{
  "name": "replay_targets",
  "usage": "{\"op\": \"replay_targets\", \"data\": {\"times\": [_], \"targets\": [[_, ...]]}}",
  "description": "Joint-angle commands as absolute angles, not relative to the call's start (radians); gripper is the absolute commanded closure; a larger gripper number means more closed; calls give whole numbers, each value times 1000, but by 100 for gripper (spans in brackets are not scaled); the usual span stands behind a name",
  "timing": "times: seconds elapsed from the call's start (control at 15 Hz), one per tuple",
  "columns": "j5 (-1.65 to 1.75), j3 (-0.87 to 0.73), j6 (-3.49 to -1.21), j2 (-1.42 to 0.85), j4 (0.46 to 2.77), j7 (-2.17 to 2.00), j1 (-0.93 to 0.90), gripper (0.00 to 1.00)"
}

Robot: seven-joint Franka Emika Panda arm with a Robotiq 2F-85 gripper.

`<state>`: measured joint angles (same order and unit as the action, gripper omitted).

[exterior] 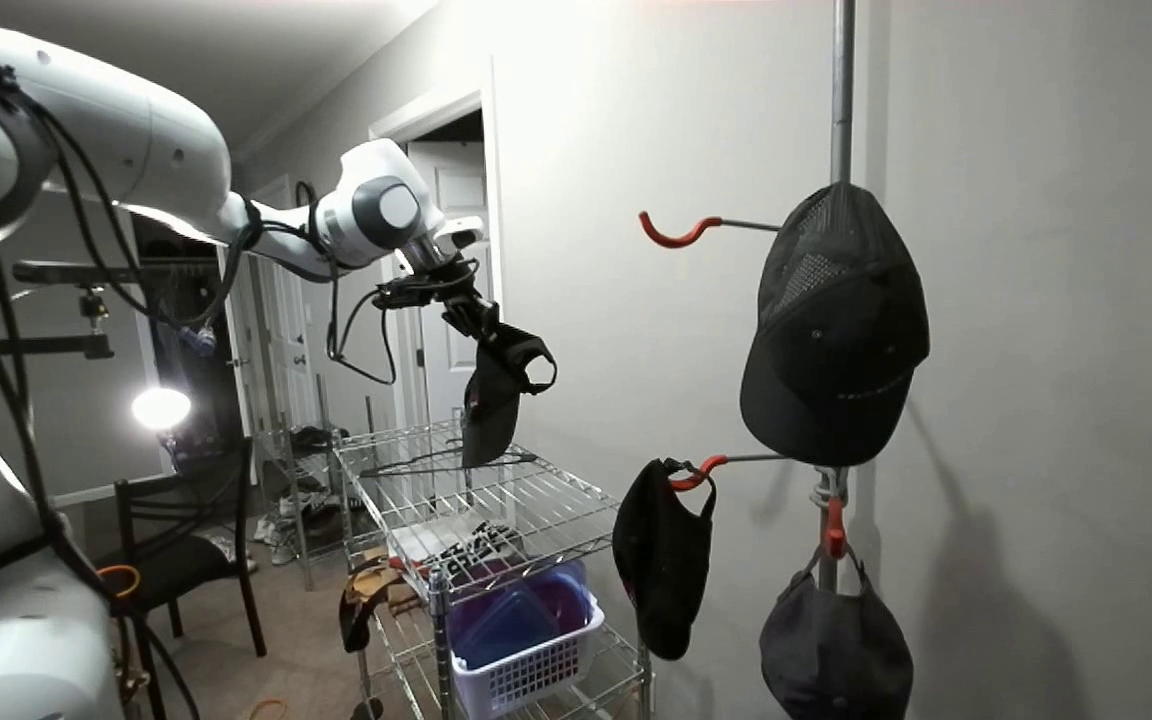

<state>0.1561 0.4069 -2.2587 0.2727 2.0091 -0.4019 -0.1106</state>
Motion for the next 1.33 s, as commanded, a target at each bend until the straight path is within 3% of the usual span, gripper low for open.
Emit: {"op": "replay_targets", "data": {"times": [0.0,0.6,0.67,0.8,1.27], "targets": [[129,407,-2163,149,1942,-443,-161,97],[168,369,-2069,38,1877,-473,-249,97],[177,365,-2058,37,1874,-473,-252,71],[196,361,-2059,38,1876,-468,-258,65],[216,355,-2064,42,1860,-469,-271,20]]}}
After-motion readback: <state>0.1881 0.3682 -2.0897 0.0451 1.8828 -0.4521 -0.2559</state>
